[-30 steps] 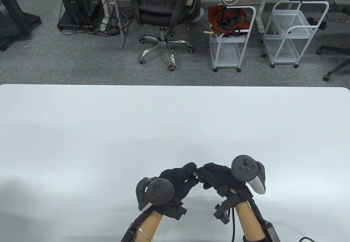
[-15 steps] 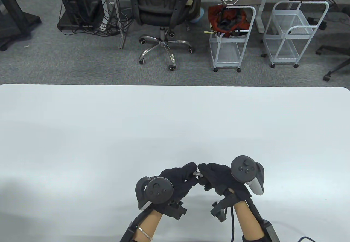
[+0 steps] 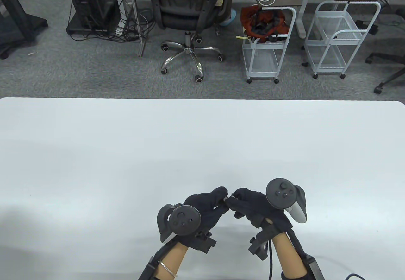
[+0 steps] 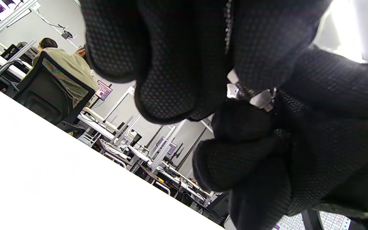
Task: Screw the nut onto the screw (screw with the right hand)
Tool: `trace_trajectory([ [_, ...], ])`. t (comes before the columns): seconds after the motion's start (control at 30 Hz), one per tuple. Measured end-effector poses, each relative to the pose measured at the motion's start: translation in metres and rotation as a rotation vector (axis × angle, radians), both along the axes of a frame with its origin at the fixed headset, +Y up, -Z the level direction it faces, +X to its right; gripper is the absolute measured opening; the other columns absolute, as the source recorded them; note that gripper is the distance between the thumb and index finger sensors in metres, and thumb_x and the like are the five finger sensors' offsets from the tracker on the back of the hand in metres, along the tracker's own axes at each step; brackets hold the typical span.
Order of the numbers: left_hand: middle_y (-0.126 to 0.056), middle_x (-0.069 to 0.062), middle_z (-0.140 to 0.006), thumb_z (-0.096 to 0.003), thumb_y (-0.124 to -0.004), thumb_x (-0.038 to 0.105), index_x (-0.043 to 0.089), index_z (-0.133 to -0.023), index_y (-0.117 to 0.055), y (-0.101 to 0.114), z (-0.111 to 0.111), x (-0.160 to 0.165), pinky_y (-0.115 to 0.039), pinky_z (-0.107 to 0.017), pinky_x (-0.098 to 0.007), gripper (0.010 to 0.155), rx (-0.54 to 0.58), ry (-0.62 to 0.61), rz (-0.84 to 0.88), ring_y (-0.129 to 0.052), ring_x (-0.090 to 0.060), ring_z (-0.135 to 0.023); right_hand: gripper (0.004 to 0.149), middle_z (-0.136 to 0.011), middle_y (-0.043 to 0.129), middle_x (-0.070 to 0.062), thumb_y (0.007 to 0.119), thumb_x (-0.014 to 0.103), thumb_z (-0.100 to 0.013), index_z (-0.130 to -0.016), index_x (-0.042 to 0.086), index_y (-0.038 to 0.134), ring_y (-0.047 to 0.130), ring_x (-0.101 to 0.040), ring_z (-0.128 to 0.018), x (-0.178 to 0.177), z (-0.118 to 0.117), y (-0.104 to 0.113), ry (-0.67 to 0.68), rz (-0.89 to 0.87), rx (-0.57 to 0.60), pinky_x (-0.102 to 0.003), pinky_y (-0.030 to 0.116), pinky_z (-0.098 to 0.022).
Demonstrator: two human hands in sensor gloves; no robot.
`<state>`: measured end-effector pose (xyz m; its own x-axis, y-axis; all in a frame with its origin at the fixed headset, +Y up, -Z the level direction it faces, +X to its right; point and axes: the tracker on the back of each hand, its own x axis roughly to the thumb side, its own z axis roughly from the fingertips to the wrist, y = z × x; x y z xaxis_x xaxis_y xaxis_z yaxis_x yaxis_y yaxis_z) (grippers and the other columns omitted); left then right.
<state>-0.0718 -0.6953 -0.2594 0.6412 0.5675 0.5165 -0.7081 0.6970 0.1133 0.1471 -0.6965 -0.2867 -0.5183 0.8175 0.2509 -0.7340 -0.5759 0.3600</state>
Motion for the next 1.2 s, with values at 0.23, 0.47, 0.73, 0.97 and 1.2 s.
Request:
trace_trajectory([
  [0.23, -0.109, 0.006, -0.067, -0.043, -0.086, 0.042, 0.021, -0.083, -0.088, -0.0002, 0.0003, 0.0004, -0.09, -0.05, -0.031, 0.046, 0.0, 0.007, 0.002, -0.111, -0.009, -0.053, 0.053, -0.065, 0.095, -0.028, 0.067, 0.044, -0.06, -0.074, -0.004, 0.084, 0.102, -0.033, -0.042, 0.0003, 0.0008, -0.0003, -0.05, -0.036, 0.03, -0.052, 0.077, -0.037],
  [0.47, -0.109, 0.007, -0.067, -0.0431, -0.085, 0.042, 0.021, -0.083, -0.088, -0.0004, 0.0003, 0.0015, -0.09, -0.05, -0.031, 0.045, -0.001, 0.0, 0.007, -0.111, -0.009, -0.053, 0.049, -0.052, 0.1, -0.023, 0.062, 0.037, -0.061, -0.062, -0.002, 0.09, 0.104, -0.029, -0.03, -0.0003, 0.0001, -0.0009, -0.107, -0.052, 0.074, -0.05, 0.08, -0.032],
  [0.73, -0.109, 0.007, -0.068, -0.0432, -0.085, 0.041, 0.021, -0.084, -0.088, -0.0004, 0.0005, 0.0007, -0.09, -0.05, -0.031, 0.045, 0.007, 0.01, -0.001, -0.111, -0.009, -0.053, 0.049, -0.06, 0.098, -0.024, 0.069, 0.042, -0.059, -0.069, -0.003, 0.087, 0.104, -0.03, -0.038, 0.0, -0.0015, -0.0007, -0.04, -0.039, 0.052, -0.05, 0.079, -0.036],
  [0.97, -0.109, 0.007, -0.068, -0.0431, -0.086, 0.042, 0.021, -0.084, -0.088, -0.0003, 0.0004, 0.0007, -0.09, -0.05, -0.031, 0.045, 0.012, 0.013, -0.011, -0.111, -0.009, -0.053, 0.053, -0.067, 0.093, -0.029, 0.071, 0.044, -0.058, -0.076, -0.005, 0.082, 0.101, -0.035, -0.045, -0.0005, -0.0005, -0.0008, -0.006, -0.027, -0.01, -0.054, 0.076, -0.039],
  [1.2, -0.109, 0.007, -0.067, -0.0428, -0.086, 0.042, 0.021, -0.083, -0.088, -0.0008, 0.001, 0.0019, -0.09, -0.05, -0.031, 0.045, 0.009, 0.004, -0.009, -0.111, -0.009, -0.053, 0.049, -0.055, 0.1, -0.023, 0.061, 0.039, -0.061, -0.064, -0.002, 0.089, 0.104, -0.03, -0.032, -0.0001, -0.0007, -0.0041, -0.092, -0.054, 0.044, -0.05, 0.079, -0.033],
])
